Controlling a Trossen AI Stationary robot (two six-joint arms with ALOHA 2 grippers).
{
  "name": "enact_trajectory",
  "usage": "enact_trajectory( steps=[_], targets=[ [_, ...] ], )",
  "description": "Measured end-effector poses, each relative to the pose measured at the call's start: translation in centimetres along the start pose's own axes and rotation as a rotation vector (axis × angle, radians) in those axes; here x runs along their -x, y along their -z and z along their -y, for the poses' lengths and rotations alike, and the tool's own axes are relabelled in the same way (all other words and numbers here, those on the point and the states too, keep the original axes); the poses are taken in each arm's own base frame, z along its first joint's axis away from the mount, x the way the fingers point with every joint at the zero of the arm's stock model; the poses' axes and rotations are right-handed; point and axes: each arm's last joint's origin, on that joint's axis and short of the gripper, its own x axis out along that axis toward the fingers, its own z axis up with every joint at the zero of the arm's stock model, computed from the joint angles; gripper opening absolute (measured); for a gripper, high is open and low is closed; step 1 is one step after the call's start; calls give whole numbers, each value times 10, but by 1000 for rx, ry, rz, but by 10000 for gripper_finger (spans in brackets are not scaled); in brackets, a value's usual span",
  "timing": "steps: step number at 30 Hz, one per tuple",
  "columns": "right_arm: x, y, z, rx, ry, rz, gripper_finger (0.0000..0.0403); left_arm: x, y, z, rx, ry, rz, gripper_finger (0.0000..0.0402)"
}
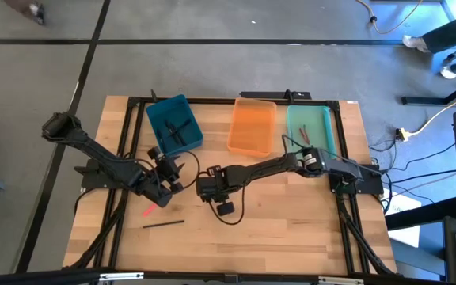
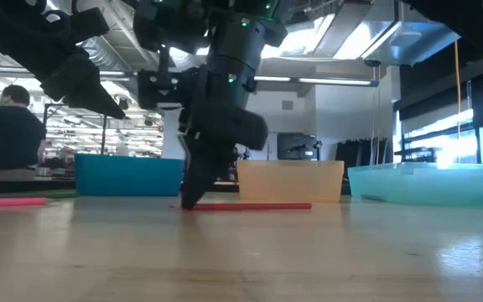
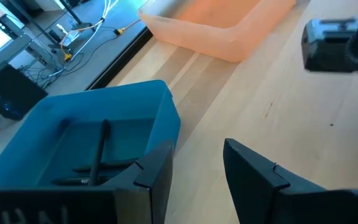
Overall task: Sort crayons/erasers/pens/pencils in bins
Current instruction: Put the red pencil into the orange bin
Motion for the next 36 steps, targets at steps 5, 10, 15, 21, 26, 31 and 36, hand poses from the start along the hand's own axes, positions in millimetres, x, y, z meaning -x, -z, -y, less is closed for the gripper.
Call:
enact_trajectory(
  steps=[5, 10, 15, 21, 26, 31, 36],
  targets=[
    [-4, 1, -1, 18, -2, -11, 74, 0, 0, 0, -4, 1, -2, 135],
    [-5, 2, 3, 4, -39, -7, 74, 0, 0, 0, -4, 0, -2, 135],
    [-5, 3, 7, -11, -60, -6, 69, 0, 0, 0, -4, 0, -2, 135],
    [-5, 3, 10, -12, -75, -4, 33, 0, 0, 0, -4, 0, -2, 135],
    [-5, 3, 11, -12, -83, -2, 21, 0, 0, 0, -9, 0, -2, 135],
    [-5, 4, 11, -12, -83, -7, 33, 0, 0, 0, -10, 0, -2, 135],
    [5, 7, 11, -20, -96, -73, 25, 0, 0, 0, -13, 0, -3, 135]
  ],
)
